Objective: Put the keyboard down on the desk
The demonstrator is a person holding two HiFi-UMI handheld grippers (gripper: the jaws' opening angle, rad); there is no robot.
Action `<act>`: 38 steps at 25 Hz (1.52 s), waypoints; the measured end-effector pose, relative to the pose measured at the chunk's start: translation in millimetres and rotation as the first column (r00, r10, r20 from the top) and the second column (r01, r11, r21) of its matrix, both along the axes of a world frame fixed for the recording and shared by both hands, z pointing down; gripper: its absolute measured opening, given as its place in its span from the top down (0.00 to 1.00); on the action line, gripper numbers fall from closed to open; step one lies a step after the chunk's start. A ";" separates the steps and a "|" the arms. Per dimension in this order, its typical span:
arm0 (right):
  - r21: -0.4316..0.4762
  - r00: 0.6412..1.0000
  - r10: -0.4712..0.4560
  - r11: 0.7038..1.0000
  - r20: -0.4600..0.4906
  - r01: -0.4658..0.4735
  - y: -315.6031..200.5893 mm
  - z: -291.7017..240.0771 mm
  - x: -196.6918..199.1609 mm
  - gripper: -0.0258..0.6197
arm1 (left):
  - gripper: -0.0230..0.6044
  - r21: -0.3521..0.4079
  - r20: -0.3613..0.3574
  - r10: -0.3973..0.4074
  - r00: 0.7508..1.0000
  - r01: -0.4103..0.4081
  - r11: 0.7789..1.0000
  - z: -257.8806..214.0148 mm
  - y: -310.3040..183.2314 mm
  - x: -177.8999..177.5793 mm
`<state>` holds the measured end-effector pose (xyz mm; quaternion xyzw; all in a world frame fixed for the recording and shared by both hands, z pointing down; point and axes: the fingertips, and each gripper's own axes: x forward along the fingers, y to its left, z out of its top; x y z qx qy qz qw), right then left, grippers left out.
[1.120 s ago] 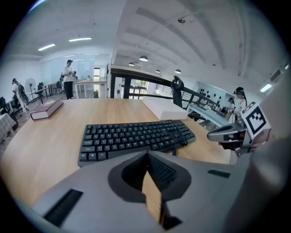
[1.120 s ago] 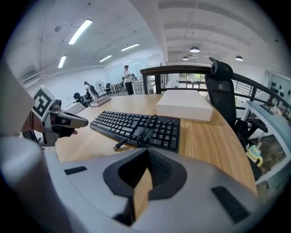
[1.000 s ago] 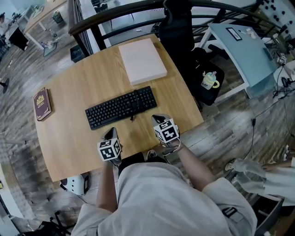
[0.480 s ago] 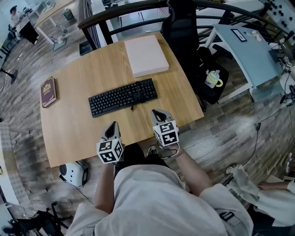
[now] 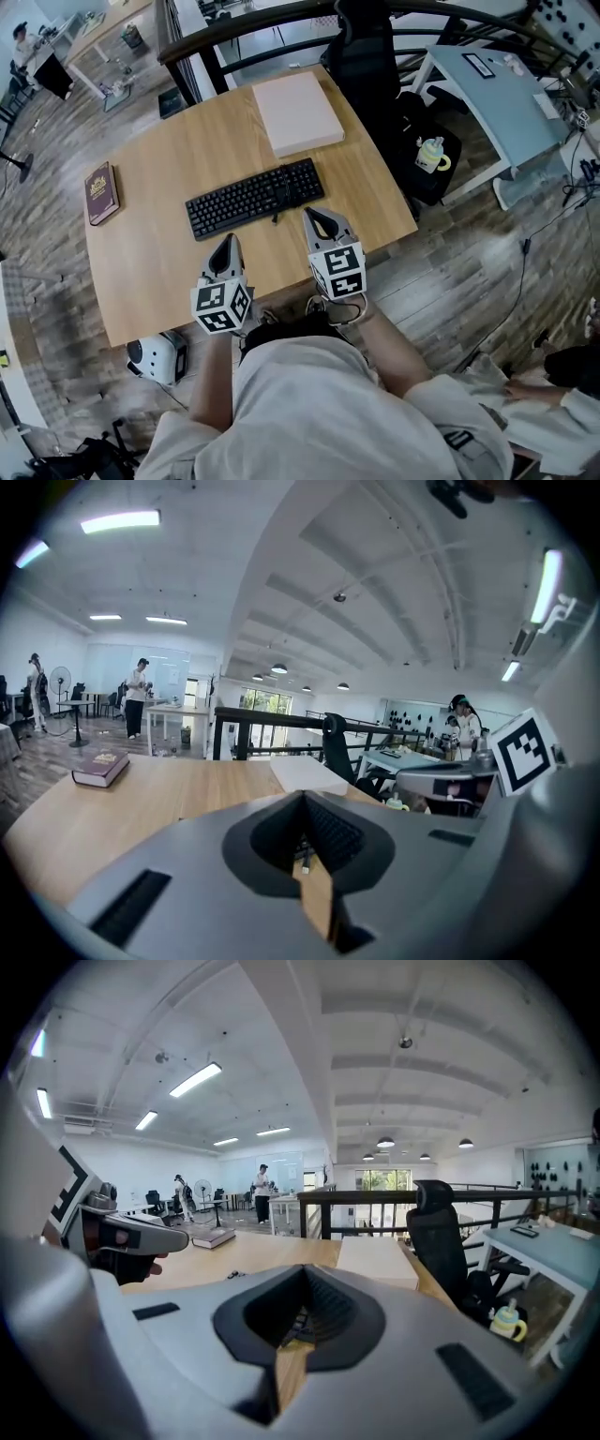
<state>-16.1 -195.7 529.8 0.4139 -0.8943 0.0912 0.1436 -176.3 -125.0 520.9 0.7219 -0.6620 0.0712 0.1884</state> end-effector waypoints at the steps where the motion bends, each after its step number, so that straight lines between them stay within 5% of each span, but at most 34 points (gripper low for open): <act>1: 0.015 1.000 0.006 1.000 0.007 -0.006 -0.5 -7.4 -3.3 0.96 | 0.95 0.017 0.003 0.000 1.000 0.000 1.000 -8.0 -1.8 -3.9; 9: 0.163 0.998 0.043 0.985 0.037 -0.049 -0.3 -79.3 -30.4 0.96 | 0.95 0.128 0.096 0.005 0.995 -0.017 0.992 -72.1 -5.9 -39.2; 24: 0.357 0.987 0.095 0.924 0.126 -0.135 6.8 -193.1 -29.7 0.96 | 0.95 0.335 0.096 -0.025 0.995 -0.008 0.942 -173.0 -4.1 -68.4; 38: 0.380 0.988 0.082 0.916 0.129 -0.126 -1.8 -200.6 -28.3 0.96 | 0.95 0.332 0.110 -0.052 0.993 0.013 0.943 -167.1 -8.4 -78.6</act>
